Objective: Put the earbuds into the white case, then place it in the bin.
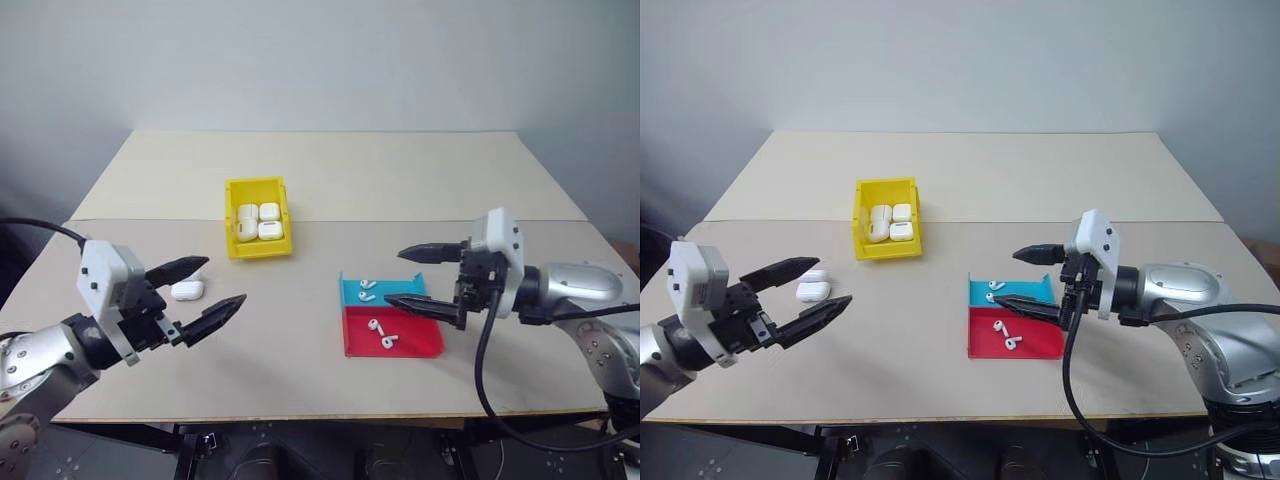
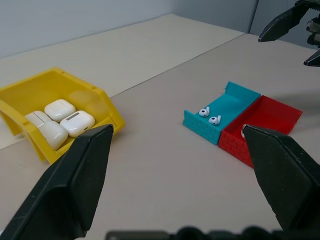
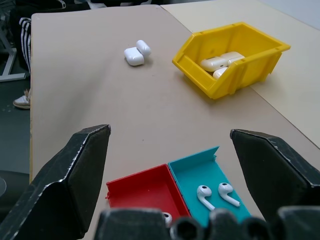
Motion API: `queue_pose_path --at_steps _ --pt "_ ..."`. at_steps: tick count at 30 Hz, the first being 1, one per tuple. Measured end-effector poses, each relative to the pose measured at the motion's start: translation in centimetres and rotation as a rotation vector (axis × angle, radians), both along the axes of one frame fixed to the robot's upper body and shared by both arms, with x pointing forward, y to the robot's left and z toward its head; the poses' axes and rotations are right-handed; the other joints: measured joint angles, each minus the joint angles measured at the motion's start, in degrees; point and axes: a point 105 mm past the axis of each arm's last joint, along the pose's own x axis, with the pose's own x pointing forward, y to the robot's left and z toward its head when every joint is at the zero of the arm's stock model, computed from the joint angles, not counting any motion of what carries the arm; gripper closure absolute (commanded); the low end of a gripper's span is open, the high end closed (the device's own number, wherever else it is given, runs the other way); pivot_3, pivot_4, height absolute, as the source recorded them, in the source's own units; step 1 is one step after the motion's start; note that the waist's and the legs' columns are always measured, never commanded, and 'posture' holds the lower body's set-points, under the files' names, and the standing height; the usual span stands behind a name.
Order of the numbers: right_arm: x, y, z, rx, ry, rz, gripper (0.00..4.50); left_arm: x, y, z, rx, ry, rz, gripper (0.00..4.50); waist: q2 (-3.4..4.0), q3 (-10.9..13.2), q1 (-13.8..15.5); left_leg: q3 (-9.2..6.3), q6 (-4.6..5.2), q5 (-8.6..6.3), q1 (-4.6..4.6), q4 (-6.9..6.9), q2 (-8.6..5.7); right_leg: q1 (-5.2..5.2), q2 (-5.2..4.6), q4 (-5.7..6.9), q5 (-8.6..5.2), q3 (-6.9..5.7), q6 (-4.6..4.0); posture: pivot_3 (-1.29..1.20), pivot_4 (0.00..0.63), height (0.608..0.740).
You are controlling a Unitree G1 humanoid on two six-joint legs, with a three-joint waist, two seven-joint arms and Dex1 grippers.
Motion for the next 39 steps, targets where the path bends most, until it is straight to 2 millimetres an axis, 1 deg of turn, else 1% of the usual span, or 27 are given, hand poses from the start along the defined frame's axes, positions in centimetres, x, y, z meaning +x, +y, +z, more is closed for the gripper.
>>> queue_pose_path --at_steps 2,6,9,14,18,20,24,26,29,33,36,39 --pt "0.0 0.1 -0.2 -0.007 0.004 0.006 0.03 -0.3 0.4 -0.5 0.01 0.025 0.011 0.0 0.0 0.0 -0.04 0.0 0.0 0.0 0.0 0.0 0.01 0.0 0.0 -0.01 0.0 0.0 0.0 0.0 0.15 0.74" --pt "-0.1 0.2 -0.5 -0.023 0.011 0.015 0.03 -0.5 1.2 -0.5 0.026 0.069 0.053 0.0 0.0 0.0 0.07 -0.02 0.0 0.0 0.01 0.0 0.0 0.01 -0.01 -0.01 0.0 0.0 0.0 0.0 0.15 0.74" --pt "0.0 0.1 -0.6 -0.028 0.012 0.01 0.03 -0.4 1.5 -0.9 0.133 0.088 0.102 0.0 0.0 0.0 0.17 0.0 0.0 0.0 0.0 0.0 -0.01 0.0 -0.01 -0.02 0.0 0.0 0.0 0.0 0.15 0.74" --pt "0.3 0.1 -0.5 -0.026 0.008 0.0 0.03 1.0 2.5 -0.8 0.211 0.051 0.268 0.0 0.0 0.0 0.19 -0.02 0.0 0.0 0.01 0.0 -0.01 0.01 -0.01 0.0 0.0 0.0 0.0 0.0 0.15 0.74" --pt "0.6 0.2 -0.1 -0.026 -0.007 -0.003 0.03 2.0 3.1 -0.8 0.258 0.077 0.344 0.0 0.0 0.0 0.19 -0.02 0.0 0.0 -0.01 0.0 -0.01 -0.01 -0.01 0.0 0.0 0.0 -0.01 0.0 0.15 0.74" --pt "0.6 0.2 -0.1 -0.027 -0.006 -0.006 0.03 2.7 3.9 -0.7 0.269 0.137 0.394 0.0 -0.01 0.01 0.19 -0.03 0.0 0.0 0.0 0.0 -0.01 -0.01 0.0 0.02 0.0 0.0 0.0 0.0 0.15 0.74" --pt "0.6 0.1 0.0 -0.03 -0.008 -0.012 0.03 3.6 5.4 -0.7 0.308 0.376 0.429 0.0 -0.02 0.01 0.27 -0.04 -0.01 0.0 0.01 0.01 -0.03 0.02 -0.01 0.02 0.0 -0.01 0.01 0.0 0.15 0.74" --pt "0.6 0.1 -0.1 -0.029 -0.009 -0.019 0.03 4.1 5.5 -0.5 0.32 0.432 0.441 0.0 -0.03 0.01 0.24 -0.03 -0.01 0.0 -0.01 -0.01 -0.06 0.0 -0.03 0.01 -0.01 0.01 0.02 0.0 0.15 0.74" --pt "0.6 0.2 -0.1 -0.028 -0.014 -0.027 0.03 4.8 5.7 -1.4 0.346 0.535 0.456 0.0 -0.04 0.02 0.22 -0.03 -0.05 0.03 -0.02 -0.02 -0.06 -0.03 -0.03 0.04 0.0 0.0 0.01 0.0 0.15 0.74" --pt "0.5 0.3 -0.1 -0.025 -0.017 -0.032 0.03 6.3 6.9 -2.5 0.368 0.646 0.545 0.0 -0.07 0.04 0.14 -0.06 -0.07 0.04 0.01 -0.01 -0.06 -0.01 -0.02 0.11 0.0 0.0 0.0 0.0 0.15 0.74" --pt "0.6 0.4 0.0 -0.02 -0.018 -0.038 0.03 8.1 7.7 -1.6 0.33 0.677 0.636 0.0 -0.13 0.04 0.25 -0.08 -0.07 0.04 -0.01 0.0 -0.07 0.0 -0.04 0.08 0.0 0.0 0.0 0.0 0.15 0.74" --pt "0.6 0.5 0.0 -0.016 -0.016 -0.037 0.03 9.5 7.9 -0.9 0.283 0.726 0.694 0.0 -0.14 0.04 0.29 -0.09 -0.07 0.05 -0.04 0.0 -0.14 -0.02 -0.13 0.07 0.0 -0.01 0.01 0.0 0.15 0.74"
